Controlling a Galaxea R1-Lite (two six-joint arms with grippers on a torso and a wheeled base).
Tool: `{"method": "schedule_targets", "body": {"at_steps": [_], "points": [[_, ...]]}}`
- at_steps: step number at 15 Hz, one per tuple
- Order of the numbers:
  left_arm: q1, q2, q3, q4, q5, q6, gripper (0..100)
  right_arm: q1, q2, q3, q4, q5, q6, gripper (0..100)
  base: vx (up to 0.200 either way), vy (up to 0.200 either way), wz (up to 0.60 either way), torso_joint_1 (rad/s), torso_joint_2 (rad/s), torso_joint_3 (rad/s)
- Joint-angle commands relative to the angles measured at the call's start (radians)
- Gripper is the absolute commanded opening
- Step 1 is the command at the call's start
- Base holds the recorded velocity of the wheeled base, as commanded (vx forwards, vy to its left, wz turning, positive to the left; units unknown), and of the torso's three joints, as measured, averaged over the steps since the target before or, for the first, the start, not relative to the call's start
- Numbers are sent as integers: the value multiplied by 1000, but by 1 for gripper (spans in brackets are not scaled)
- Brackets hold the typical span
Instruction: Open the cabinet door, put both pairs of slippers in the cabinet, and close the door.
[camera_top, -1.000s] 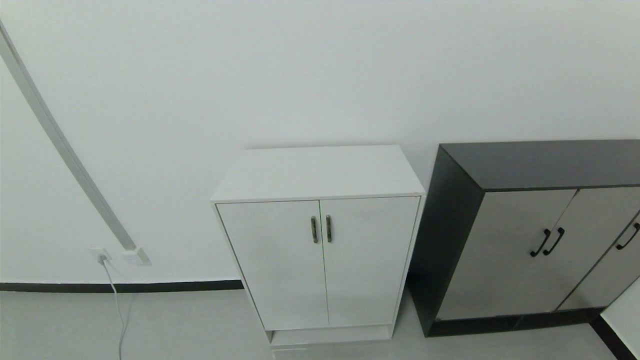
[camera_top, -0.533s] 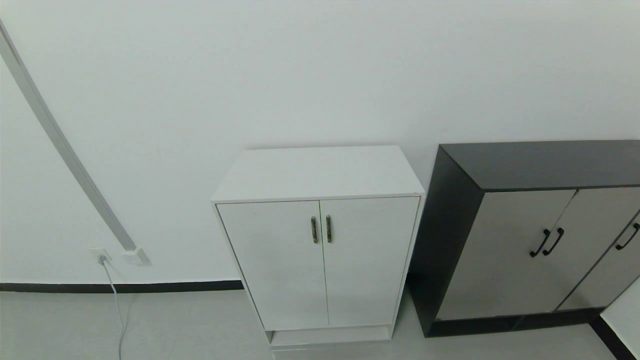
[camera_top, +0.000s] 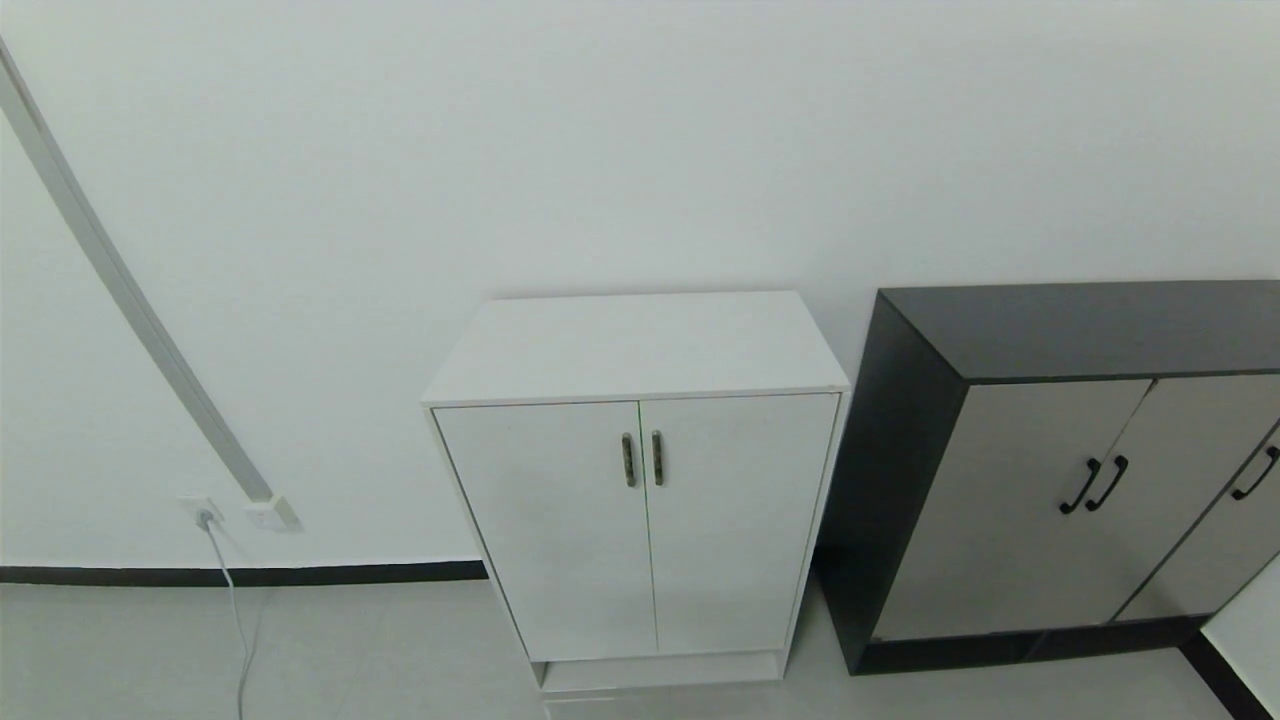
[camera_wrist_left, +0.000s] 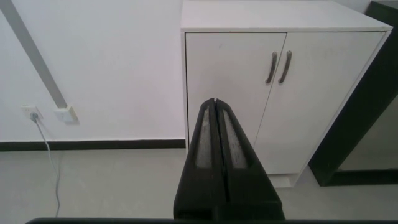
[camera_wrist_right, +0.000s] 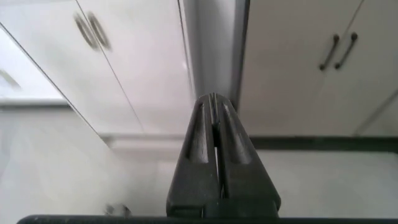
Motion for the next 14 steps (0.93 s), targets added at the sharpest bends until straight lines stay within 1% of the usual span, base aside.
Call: {"method": "schedule_targets", "body": {"at_steps": [1,2,6,7,8,9,10,14], "points": [[0,1,0,0,0,0,0,38,-93,0,-4,-3,30,0,0,0,0,0,0,0],[0,1,0,0,0,0,0,89,-153,0,-5,-5,24,0,0,0,0,0,0,0],[0,1,0,0,0,0,0,87,-157,0,-4,-8,-4,0,0,0,0,0,0,0],[0,1,0,0,0,0,0,80,-169,0,-1,-58,-24,0,0,0,0,0,0,0],[0,1,0,0,0,0,0,78,-171,0,8,-161,-24,0,0,0,0,0,0,0],[0,1,0,0,-2,0,0,78,-171,7,21,-226,-12,0,0,0,0,0,0,0],[0,1,0,0,-2,0,0,78,-171,7,19,-265,12,0,0,0,0,0,0,0],[0,1,0,0,-2,0,0,81,-173,6,19,-264,13,0,0,0,0,0,0,0]]}}
